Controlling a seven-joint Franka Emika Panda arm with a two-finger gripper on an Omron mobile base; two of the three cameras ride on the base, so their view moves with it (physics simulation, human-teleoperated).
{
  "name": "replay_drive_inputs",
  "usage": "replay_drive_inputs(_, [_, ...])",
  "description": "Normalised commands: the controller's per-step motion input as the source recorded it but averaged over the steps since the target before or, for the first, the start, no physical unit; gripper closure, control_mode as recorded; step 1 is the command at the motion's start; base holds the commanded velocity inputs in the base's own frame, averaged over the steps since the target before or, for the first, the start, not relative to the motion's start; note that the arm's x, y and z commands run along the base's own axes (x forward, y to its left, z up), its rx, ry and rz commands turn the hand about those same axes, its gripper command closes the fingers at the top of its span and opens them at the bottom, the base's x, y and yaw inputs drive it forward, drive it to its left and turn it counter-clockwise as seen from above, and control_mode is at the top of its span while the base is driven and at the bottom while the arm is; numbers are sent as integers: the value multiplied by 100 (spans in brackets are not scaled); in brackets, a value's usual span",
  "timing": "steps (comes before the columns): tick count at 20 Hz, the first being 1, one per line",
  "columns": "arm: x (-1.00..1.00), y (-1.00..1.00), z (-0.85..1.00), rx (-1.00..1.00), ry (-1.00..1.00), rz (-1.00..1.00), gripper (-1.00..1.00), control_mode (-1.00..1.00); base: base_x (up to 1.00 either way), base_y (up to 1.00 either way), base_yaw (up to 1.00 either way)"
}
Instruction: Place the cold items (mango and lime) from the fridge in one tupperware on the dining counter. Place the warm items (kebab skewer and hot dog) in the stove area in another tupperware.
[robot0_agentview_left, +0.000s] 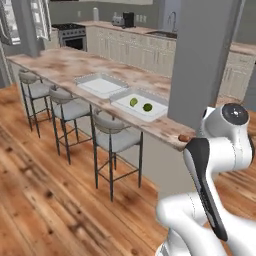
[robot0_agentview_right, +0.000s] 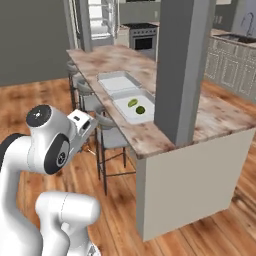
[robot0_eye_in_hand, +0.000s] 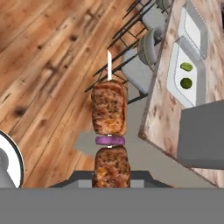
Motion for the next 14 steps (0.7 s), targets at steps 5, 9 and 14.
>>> replay_drive_inputs(5, [0,0,0,0,0,0,100,100,73,95,-43])
replay_drive_inputs(9, [0,0,0,0,0,0,100,100,58,99,-45])
replay_drive_inputs(14, [0,0,0,0,0,0,100,100,44,100,-42])
